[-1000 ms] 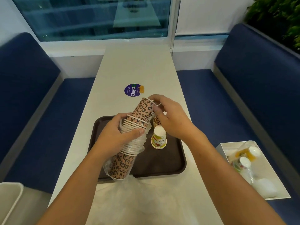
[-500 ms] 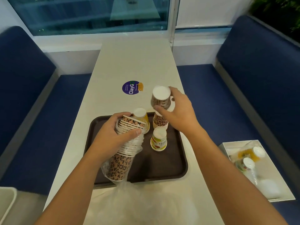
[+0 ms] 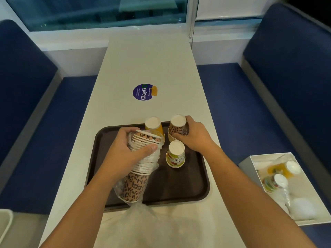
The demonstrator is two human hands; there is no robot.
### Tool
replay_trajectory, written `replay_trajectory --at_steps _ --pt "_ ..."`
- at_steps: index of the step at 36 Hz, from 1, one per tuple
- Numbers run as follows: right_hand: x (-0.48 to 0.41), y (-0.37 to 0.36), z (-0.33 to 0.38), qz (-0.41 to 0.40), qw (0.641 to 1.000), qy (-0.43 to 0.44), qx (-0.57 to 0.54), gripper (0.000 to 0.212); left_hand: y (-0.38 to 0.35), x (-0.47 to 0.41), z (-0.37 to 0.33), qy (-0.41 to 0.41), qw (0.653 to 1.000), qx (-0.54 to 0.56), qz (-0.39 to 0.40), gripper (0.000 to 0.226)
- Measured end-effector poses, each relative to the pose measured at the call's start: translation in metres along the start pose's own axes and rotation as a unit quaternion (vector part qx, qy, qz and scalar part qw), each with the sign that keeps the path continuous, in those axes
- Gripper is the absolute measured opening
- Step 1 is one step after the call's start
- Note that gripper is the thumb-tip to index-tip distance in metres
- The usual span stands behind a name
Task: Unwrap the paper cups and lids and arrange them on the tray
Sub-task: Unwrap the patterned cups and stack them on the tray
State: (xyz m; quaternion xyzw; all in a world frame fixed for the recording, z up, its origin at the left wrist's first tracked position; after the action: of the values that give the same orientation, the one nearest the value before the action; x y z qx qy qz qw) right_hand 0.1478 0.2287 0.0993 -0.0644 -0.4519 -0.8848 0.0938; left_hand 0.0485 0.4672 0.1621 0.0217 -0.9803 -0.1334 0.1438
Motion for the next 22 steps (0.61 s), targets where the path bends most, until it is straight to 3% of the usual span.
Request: replay_trajectory --at_steps 4,8,10,12,14,18,22 --pt "0.007 0.013 0.004 -0.021 1.0 -0.002 0.017 0.088 -0.003 0.003 -0.006 -0.012 1.0 -0.009 0.011 0.077" --pt "0.038 0.052 0.035 -0.163 0.985 0.05 -0.018 0.053 -0.003 0.008 -0.011 -0.018 1.0 -0.012 0.013 0.078" --pt "0.055 0.063 0.055 -0.193 0.976 0.094 -0.034 0.038 -0.003 0.011 -0.014 -0.021 1.0 -0.012 0.013 0.079" --pt "0.068 0.066 0.075 -0.172 0.973 0.145 -0.044 0.029 -0.004 0.015 -0.017 -0.026 0.999 -0.017 0.012 0.075" --pt "0.078 0.06 0.093 -0.096 0.976 0.191 -0.037 0.029 -0.005 0.018 -0.021 -0.034 0.999 -0.024 0.013 0.07" --pt "0.093 0.044 0.108 0.029 0.978 0.194 -0.064 0.035 -0.005 0.025 -0.028 -0.051 0.998 -0.027 0.018 0.069" --pt "0.103 0.042 0.114 0.05 0.974 0.212 -0.061 0.033 -0.002 0.032 -0.033 -0.056 0.998 -0.026 0.019 0.064"
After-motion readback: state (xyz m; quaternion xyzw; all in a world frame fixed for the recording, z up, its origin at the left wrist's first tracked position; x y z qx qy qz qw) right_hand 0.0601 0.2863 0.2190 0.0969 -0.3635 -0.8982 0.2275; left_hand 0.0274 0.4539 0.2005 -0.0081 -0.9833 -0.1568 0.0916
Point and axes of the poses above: each hand's wrist, its own x-axis away from the middle knuckle, its own y-axis out of the back of the hand, z = x × y, the point moved 6 cm from there along -x, towards the middle knuckle, and after that the axes turned 6 degrees about x, right-handed, at the moved point
